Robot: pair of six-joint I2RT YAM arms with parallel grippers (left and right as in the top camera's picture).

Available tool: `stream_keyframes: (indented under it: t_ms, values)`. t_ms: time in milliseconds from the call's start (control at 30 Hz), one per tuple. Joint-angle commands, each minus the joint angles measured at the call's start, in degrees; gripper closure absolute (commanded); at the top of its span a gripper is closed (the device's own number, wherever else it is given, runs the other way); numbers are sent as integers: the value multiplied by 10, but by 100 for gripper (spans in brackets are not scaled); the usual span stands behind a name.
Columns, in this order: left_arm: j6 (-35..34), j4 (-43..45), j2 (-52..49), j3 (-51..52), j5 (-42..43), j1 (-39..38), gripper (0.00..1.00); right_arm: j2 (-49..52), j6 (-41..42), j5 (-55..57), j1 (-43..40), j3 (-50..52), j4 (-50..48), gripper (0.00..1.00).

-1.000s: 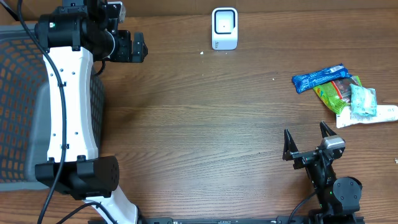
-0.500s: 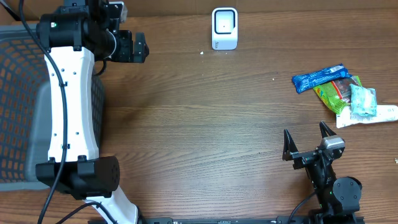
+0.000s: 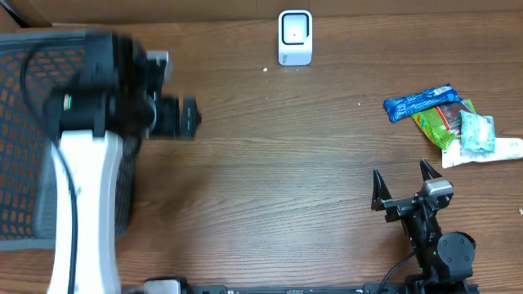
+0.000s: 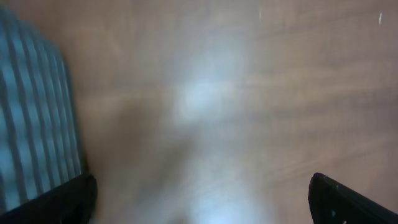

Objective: Scan the item barcode

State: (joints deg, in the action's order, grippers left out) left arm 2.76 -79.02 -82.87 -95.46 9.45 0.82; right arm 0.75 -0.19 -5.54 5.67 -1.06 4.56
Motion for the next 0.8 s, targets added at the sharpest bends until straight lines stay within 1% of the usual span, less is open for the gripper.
stream_keyframes:
  t_ms: [0, 100, 200, 333, 500, 533, 667, 767]
  values:
    - [4, 0, 94, 119, -5, -1, 0, -6, 2, 4, 3, 6, -3, 0]
    - [5, 58, 169, 210, -23, -1, 0, -6, 2, 4, 3, 6, -3, 0]
    - [5, 162, 250, 303, -28, -1, 1, -6, 2, 4, 3, 6, -3, 0]
    - [5, 335, 358, 444, -28, -1, 1, -6, 2, 4, 3, 6, -3, 0]
    - [5, 555, 465, 621, -28, -1, 0, -6, 2, 4, 3, 6, -3, 0]
    - [5, 626, 502, 686, -28, -1, 0, -6, 2, 4, 3, 6, -3, 0]
    - [5, 753, 575, 815, -25, -1, 1, -6, 2, 4, 3, 6, -3, 0]
    - [23, 805, 625, 881, -26, -1, 0, -6, 2, 4, 3, 6, -3, 0]
